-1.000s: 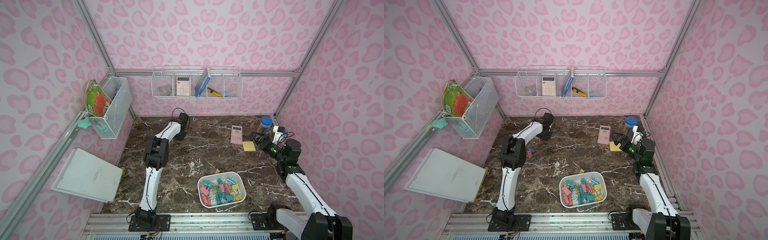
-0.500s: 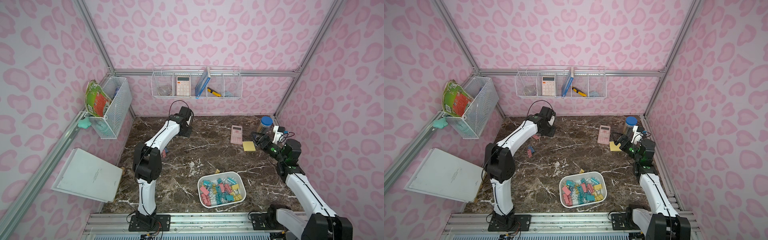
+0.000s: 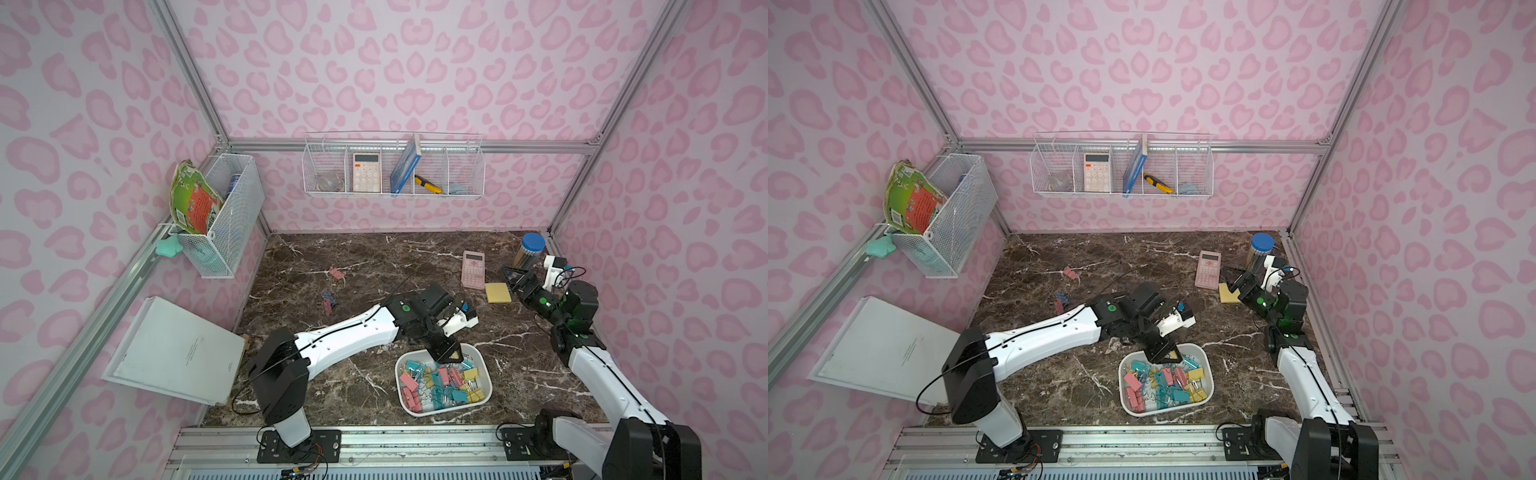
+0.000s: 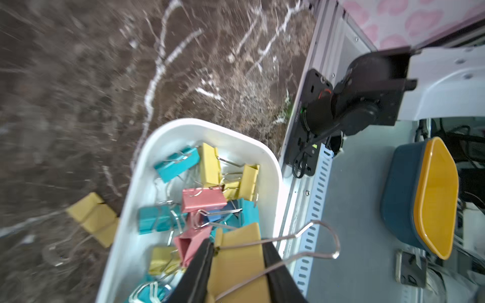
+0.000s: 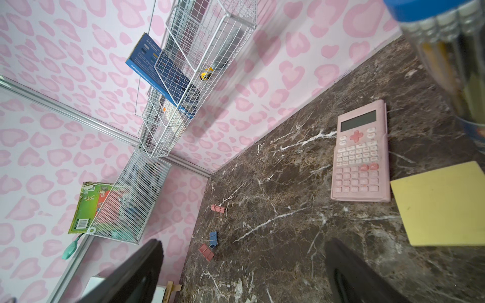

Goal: Put the binder clips in the storage box
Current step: Place the binder clip in the storage box, then pick up the binder clip at the center of the board.

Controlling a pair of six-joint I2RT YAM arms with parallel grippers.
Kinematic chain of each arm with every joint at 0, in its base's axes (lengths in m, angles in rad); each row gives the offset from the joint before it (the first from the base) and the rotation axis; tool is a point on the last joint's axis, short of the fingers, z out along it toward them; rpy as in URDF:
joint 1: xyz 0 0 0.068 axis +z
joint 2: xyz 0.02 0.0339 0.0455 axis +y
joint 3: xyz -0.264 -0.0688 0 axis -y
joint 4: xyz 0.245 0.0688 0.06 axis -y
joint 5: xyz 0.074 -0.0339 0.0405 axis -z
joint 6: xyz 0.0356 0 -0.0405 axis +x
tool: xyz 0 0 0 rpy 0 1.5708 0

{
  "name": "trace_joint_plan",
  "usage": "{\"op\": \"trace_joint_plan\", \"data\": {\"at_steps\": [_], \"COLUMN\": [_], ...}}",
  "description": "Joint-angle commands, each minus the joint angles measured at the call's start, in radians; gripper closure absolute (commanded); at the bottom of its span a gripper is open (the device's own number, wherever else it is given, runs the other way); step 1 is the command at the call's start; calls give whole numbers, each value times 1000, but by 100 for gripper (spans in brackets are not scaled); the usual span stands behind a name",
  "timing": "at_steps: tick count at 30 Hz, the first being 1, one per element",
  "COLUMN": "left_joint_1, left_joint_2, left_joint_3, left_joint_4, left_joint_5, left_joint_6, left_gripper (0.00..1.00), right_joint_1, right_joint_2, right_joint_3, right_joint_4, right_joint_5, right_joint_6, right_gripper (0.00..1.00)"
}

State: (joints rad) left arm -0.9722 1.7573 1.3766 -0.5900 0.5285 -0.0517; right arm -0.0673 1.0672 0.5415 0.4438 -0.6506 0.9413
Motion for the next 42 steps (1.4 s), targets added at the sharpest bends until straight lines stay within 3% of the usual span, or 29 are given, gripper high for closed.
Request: {"op": "trace_joint_plan", "data": {"at_steps": [1, 2, 4, 6, 9, 11, 13, 15, 18, 21, 24, 25, 28, 30, 34, 37, 42], "left_joint_1": [-21, -26, -26, -16, 48, 127, 263, 430, 661, 823, 919, 939, 961, 961, 960, 960, 960], "left_joint_2": [42, 45, 42, 16, -50, -114, -178, -194, -137, -39, 90, 145, 330, 409, 489, 521, 597], "left_joint_3": [9, 12, 26, 32, 22, -2, -33, -40, -15, 15, 115, 171, 405, 490, 564, 564, 621], "left_joint_4": [45, 58, 64, 68, 83, 95, 94, 45, -35, -8, 19, 5, -162, -210, -201, -178, -215], "left_joint_5": [51, 55, 35, -29, -122, -247, -474, -626, -719, -668, -594, -562, -541, -530, -527, -428, -371], "left_joint_6": [-29, -30, -29, -29, -42, -86, -208, -299, -386, -417, -404, -386, -353, -343, -226, -51, 16], "left_gripper": [63, 58, 35, 23, 21, 24, 32, 34, 34, 29, 3, 1, 1, 2, 11, 14, 22], "right_joint_1": [-1, 0, -3, -2, -2, -2, -3, -3, -5, -6, -8, -9, -17, -23, -33, -37, -36], "right_joint_2": [-10, -12, -10, -8, -6, -6, -8, -9, -7, -1, 5, 6, 7, 5, 14, 13, 16], "right_joint_3": [0, 0, 1, 4, 5, 7, 7, 2, -7, -9, -3, 2, 2, 0, 0, 5, 18], "right_joint_4": [7, 2, -1, 9, 21, 23, 21, 21, 37, 50, 52, 45, 38, 35, 40, 33, 27], "right_joint_5": [-3, -3, -1, -3, -6, -9, -12, -15, -23, -33, -40, -41, -45, -42, -54, -57, -56], "right_joint_6": [-11, -15, -16, -9, 0, -2, -6, -7, 0, 5, 1, -4, -12, -14, -10, -15, -14], "right_gripper": [2, 2, 2, 2, 2, 2, 2, 2, 2, 2, 2, 2, 2, 2, 2, 2, 2]}}
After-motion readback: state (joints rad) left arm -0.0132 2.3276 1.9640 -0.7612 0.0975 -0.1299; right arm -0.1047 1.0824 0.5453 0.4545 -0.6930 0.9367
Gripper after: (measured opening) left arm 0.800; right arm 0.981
